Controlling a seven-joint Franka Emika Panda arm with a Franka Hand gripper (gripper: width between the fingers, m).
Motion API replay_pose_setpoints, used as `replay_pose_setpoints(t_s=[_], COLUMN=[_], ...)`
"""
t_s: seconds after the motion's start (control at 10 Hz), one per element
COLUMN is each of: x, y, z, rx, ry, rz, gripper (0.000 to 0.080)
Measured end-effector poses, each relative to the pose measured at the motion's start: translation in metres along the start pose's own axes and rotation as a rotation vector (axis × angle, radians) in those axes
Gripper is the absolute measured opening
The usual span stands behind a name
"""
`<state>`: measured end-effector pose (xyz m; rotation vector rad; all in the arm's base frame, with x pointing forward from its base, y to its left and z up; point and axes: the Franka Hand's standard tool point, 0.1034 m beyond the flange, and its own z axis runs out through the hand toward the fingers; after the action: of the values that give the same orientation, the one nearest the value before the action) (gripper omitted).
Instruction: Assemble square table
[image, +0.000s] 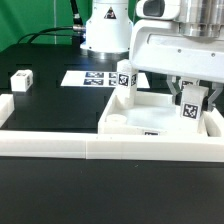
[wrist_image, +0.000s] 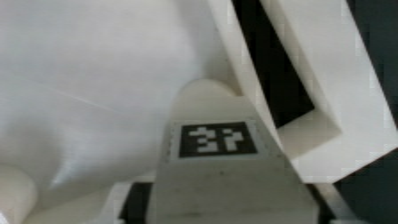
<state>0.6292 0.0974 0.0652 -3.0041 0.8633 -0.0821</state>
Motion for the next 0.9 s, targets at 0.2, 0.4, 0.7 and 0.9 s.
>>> replay_pose_setpoints(t_s=[0.2, 0.4, 0.7, 0.9], x=[0.0, -0.0001, -0.0002, -0.0003], y=[0.0002, 0.0004, 0.0006, 0.0006], z=[0.0005, 0.001, 0.0014, 0.0016], rx=[0.0, -0.001, -0.001, -0.002], ry=[0.0, 0.0, -0.001, -0.001], rz=[-0.001, -0.001, -0.001, -0.001], gripper=[0.0293, 0.054, 0.0644, 0.0649])
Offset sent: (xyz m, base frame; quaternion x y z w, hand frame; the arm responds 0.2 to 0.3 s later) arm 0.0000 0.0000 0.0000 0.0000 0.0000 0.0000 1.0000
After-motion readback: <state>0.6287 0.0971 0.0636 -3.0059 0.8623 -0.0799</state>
